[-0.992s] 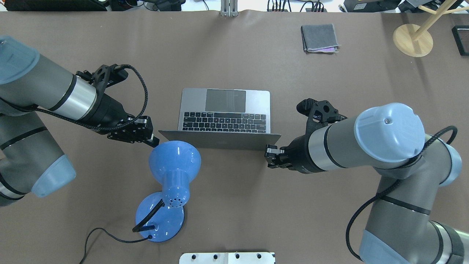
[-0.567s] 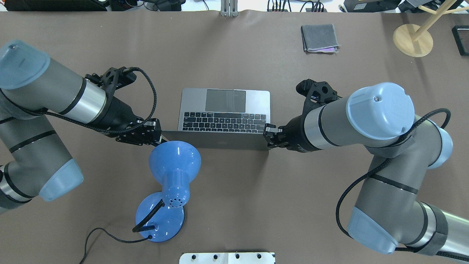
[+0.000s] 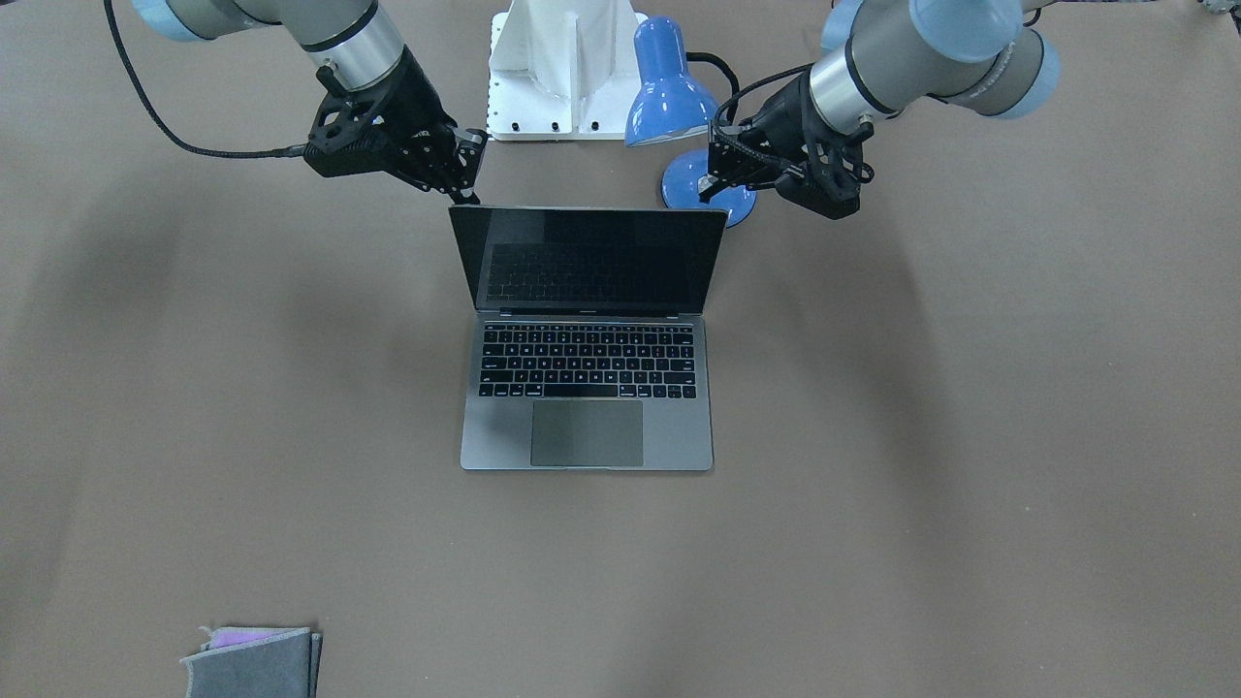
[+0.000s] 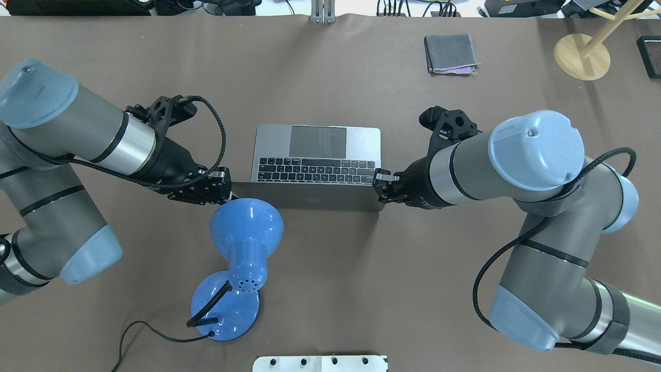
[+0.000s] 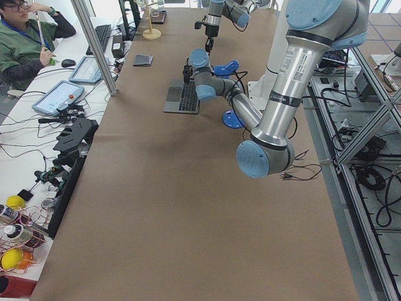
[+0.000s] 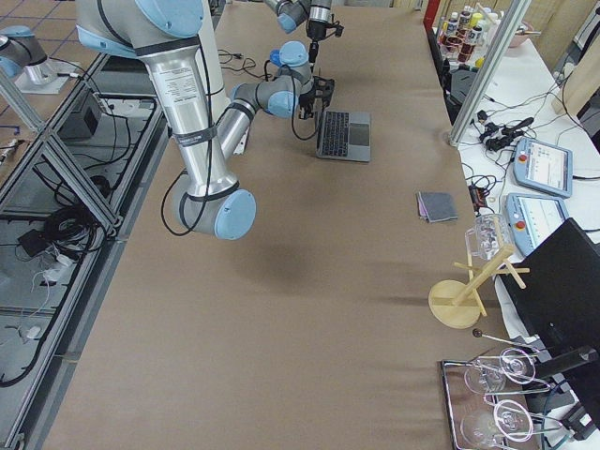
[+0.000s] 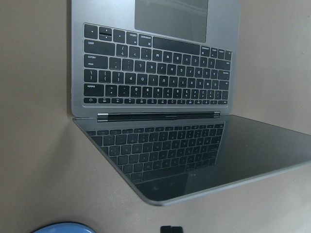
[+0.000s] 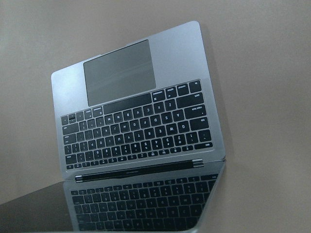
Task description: Close laptop
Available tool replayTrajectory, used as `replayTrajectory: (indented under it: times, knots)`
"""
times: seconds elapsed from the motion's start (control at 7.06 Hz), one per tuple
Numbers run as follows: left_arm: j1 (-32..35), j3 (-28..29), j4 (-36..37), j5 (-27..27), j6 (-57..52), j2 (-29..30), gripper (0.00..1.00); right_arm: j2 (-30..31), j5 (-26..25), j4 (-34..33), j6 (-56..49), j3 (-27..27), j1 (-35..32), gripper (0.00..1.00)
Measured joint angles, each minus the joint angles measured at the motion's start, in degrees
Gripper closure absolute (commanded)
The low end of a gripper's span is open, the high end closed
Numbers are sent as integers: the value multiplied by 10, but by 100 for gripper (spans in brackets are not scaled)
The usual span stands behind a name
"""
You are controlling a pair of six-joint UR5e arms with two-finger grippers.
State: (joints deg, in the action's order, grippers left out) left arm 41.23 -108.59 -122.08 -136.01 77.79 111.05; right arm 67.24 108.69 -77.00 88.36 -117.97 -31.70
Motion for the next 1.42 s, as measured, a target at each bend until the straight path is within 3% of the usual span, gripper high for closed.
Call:
replayTrajectory:
  times: [0.57,1.42]
  knots:
    - [4,21,1,12,-4,11,100,-11,0,5,-1,25,-12,100]
    - [41,99,2,17,-31,68,100,-37,0,5,-17,72,-45,100]
